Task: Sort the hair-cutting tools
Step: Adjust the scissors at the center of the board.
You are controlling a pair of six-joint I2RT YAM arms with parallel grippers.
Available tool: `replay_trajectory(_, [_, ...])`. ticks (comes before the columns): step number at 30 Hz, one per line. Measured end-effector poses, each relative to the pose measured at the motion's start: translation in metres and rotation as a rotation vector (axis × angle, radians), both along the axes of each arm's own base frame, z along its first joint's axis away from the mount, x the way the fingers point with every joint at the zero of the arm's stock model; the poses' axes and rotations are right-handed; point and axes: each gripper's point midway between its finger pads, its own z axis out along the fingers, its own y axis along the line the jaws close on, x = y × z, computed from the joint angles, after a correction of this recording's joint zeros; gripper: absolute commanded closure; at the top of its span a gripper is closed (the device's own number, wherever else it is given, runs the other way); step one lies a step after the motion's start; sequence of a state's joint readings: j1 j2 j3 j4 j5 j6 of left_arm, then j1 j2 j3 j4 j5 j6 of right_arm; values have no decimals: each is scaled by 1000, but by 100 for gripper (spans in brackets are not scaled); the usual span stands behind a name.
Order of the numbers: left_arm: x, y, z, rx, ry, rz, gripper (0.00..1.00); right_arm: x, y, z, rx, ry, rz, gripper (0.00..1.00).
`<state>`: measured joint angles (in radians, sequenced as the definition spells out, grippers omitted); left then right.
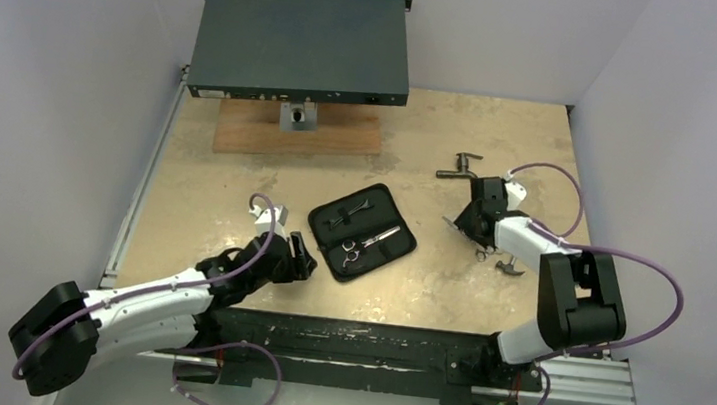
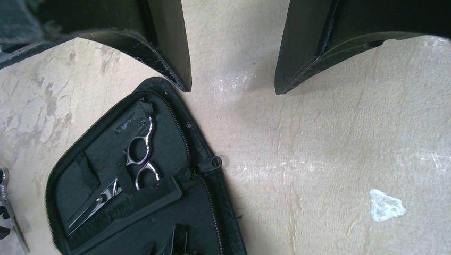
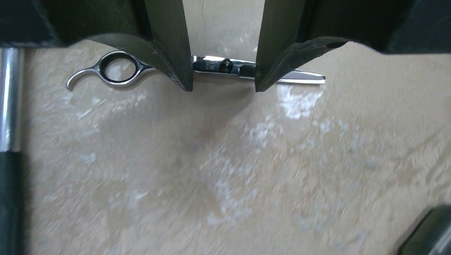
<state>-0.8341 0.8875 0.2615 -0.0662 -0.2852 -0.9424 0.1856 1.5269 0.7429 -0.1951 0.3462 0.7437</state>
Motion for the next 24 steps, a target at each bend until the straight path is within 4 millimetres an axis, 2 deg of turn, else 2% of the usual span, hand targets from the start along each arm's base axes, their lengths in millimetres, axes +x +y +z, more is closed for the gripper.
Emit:
replay_trajectory(6, [-5, -2, -13, 31, 49, -29, 42, -15, 28, 0, 38, 0, 82, 60])
replay_trajectory(16, [4, -10, -11, 29, 46, -35, 41, -38, 77, 1, 147, -4, 187, 60])
replay_trajectory(20, [15, -11, -11, 44, 47, -22, 41, -44, 83, 7, 158, -10, 206, 58])
replay_trajectory(24, [28, -23, -6, 47, 46, -25, 42, -39, 84, 26, 165, -75, 217, 55])
